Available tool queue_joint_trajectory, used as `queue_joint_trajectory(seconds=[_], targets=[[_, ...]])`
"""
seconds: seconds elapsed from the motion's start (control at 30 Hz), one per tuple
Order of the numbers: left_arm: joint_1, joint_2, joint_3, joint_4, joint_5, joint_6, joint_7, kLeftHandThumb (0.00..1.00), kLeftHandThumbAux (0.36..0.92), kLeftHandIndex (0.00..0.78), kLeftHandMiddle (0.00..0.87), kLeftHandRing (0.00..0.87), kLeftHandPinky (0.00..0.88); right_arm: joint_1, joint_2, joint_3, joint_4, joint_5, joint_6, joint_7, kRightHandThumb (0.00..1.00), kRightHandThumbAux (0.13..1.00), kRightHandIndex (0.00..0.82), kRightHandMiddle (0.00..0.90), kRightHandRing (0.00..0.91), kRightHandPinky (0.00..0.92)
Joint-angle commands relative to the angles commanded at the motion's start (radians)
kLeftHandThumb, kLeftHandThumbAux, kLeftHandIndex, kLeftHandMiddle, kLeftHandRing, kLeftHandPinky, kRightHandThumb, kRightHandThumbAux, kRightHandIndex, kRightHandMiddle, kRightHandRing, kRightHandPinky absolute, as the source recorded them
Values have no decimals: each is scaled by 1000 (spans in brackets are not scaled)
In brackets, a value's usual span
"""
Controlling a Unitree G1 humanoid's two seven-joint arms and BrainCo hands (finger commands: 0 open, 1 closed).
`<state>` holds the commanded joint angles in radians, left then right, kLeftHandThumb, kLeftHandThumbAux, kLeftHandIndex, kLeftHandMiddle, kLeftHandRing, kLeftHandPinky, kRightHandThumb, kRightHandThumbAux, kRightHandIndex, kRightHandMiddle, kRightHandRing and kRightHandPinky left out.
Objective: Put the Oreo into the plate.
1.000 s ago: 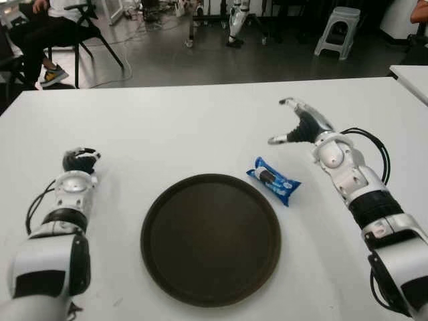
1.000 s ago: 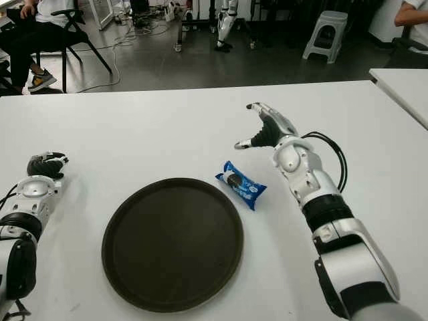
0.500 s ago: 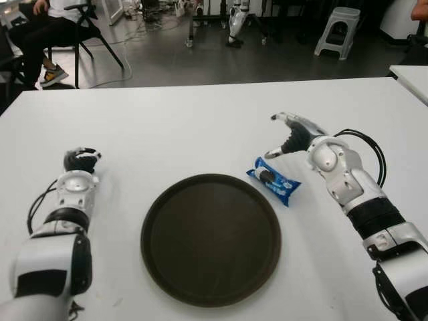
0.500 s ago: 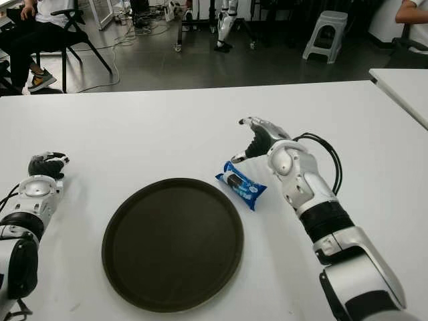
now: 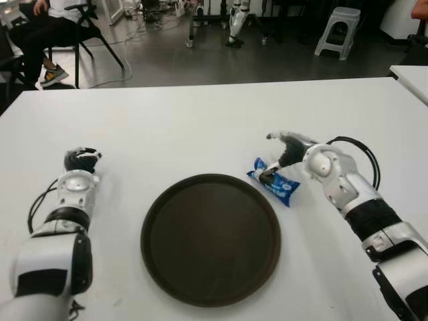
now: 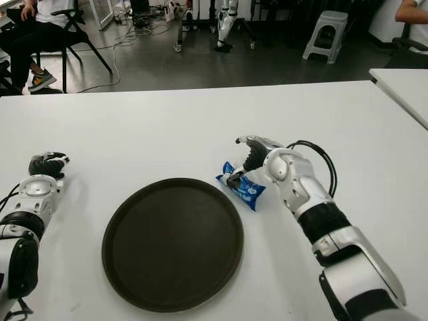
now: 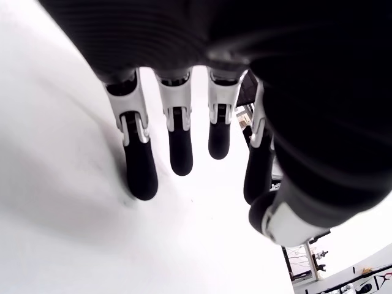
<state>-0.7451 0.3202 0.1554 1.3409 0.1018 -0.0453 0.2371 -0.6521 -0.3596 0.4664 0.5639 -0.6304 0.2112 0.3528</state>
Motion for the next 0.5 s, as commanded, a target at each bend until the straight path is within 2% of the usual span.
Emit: queue_joint_trajectory(seconds=[0.5], targets=[[-4,0,-2,0,1,5,0,675,722,398,154,162,162,34,-5,10,-89,-16,67,32,0,692,83,123,81,0]])
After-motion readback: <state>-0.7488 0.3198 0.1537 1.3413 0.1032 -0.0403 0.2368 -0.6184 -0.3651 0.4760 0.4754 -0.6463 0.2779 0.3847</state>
